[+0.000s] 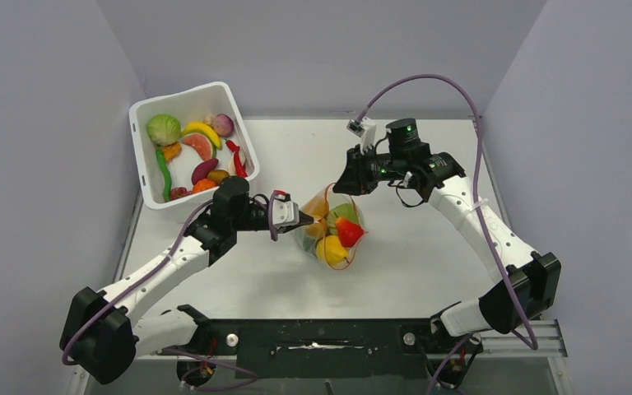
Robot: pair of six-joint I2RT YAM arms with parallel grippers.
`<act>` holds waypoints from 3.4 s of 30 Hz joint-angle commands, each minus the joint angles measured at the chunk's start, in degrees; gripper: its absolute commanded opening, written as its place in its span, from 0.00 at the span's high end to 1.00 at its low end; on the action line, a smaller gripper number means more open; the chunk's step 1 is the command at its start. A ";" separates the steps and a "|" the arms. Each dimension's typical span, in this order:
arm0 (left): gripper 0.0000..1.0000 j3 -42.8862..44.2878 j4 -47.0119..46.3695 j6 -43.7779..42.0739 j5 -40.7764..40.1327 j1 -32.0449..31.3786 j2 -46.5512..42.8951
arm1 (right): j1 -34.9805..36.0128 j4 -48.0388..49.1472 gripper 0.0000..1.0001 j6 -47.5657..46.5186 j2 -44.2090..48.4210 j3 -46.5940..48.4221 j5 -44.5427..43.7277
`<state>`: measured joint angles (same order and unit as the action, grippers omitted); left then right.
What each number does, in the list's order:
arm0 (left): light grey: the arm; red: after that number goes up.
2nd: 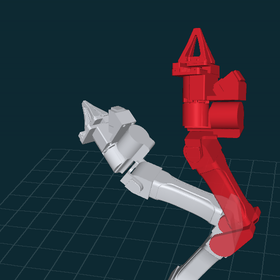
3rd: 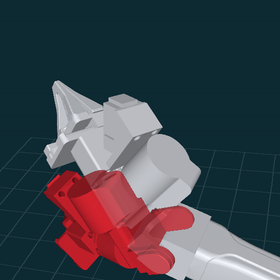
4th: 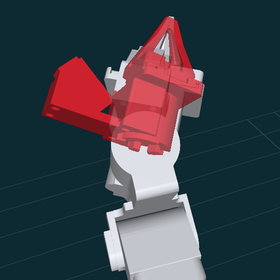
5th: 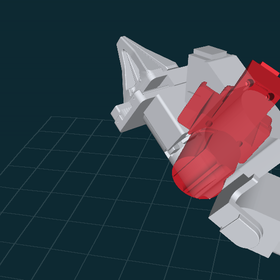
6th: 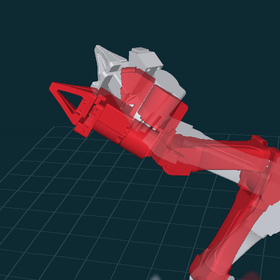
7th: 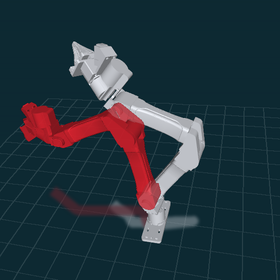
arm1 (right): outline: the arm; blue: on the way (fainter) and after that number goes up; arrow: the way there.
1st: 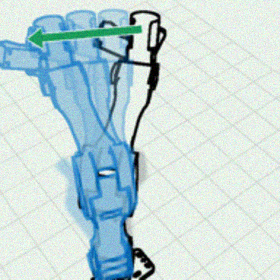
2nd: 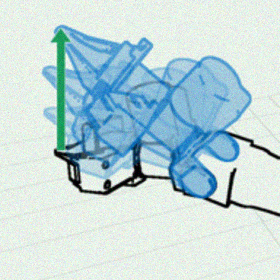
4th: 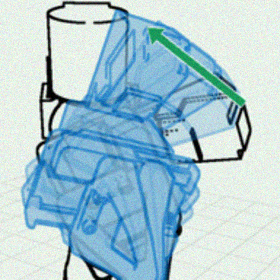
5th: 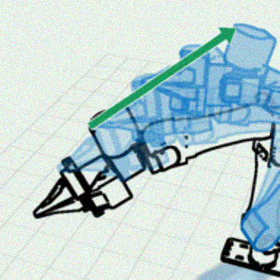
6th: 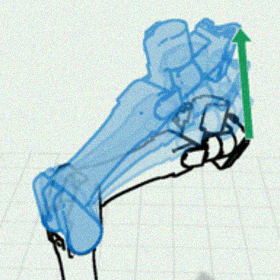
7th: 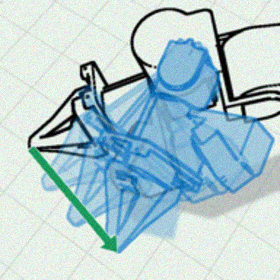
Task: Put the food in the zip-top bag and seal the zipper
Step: Zip the zipper food storage bag at the center of the board.
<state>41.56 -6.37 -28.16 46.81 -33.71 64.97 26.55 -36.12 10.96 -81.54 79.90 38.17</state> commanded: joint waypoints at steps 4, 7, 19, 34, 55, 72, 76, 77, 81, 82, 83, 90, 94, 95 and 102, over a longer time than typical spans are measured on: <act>1.00 4.19 2.06 2.29 -0.97 -0.09 0.01 | 1.15 3.40 0.87 -0.03 2.02 -0.04 -4.39; 1.00 3.32 2.28 0.56 -0.84 -0.09 -0.82 | 1.57 3.01 0.97 -0.47 1.54 -0.14 -5.51; 1.00 4.95 5.31 2.45 -1.82 0.81 -2.20 | 1.81 0.49 0.76 -0.95 0.35 1.66 -11.84; 1.00 3.50 0.26 6.71 -0.16 2.28 -3.04 | 9.34 17.05 0.56 -16.33 17.78 -13.56 -15.58; 1.00 3.09 -0.79 7.50 1.44 2.65 -3.77 | 21.47 16.07 0.50 -35.20 13.91 -14.01 -15.92; 1.00 2.63 -1.62 8.10 2.08 2.60 -3.87 | 23.44 16.56 0.63 -37.34 8.95 -15.55 -20.16; 1.00 2.64 -1.77 8.40 2.06 2.61 -4.70 | 23.40 16.52 0.86 -37.11 8.92 -15.79 -21.81; 1.00 2.52 -1.43 8.28 2.02 2.60 -5.02 | 23.47 17.08 0.91 -37.40 9.76 -16.41 -22.05; 0.99 1.69 -1.19 7.81 1.34 2.69 -6.30 | 23.29 20.14 1.00 -38.37 12.69 -18.87 -21.35; 0.89 1.48 -1.19 7.57 1.71 2.69 -6.56 | 23.23 20.58 1.00 -38.64 13.37 -19.23 -20.72; 0.78 1.23 -1.19 7.25 2.50 2.69 -6.90 | 23.20 21.09 1.00 -38.93 14.01 -19.58 -19.92; 0.55 2.29 2.49 6.00 7.30 2.55 -6.21 | 23.11 23.96 1.00 -40.40 16.58 -22.02 -17.18; 0.55 1.03 0.72 4.97 7.33 2.26 -6.46 | 22.99 24.49 1.00 -40.23 17.49 -22.41 -14.63; 0.55 0.82 0.12 4.87 7.40 2.25 -6.58 | 23.06 24.62 1.00 -39.97 17.61 -22.42 -14.14; 0.58 0.31 -1.80 4.78 7.71 2.25 -5.83 | 23.10 25.58 1.00 -39.33 18.17 -22.76 -11.81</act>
<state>41.39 -5.02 -22.26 51.72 -31.35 59.07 49.56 -16.01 -28.29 -65.69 57.12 23.38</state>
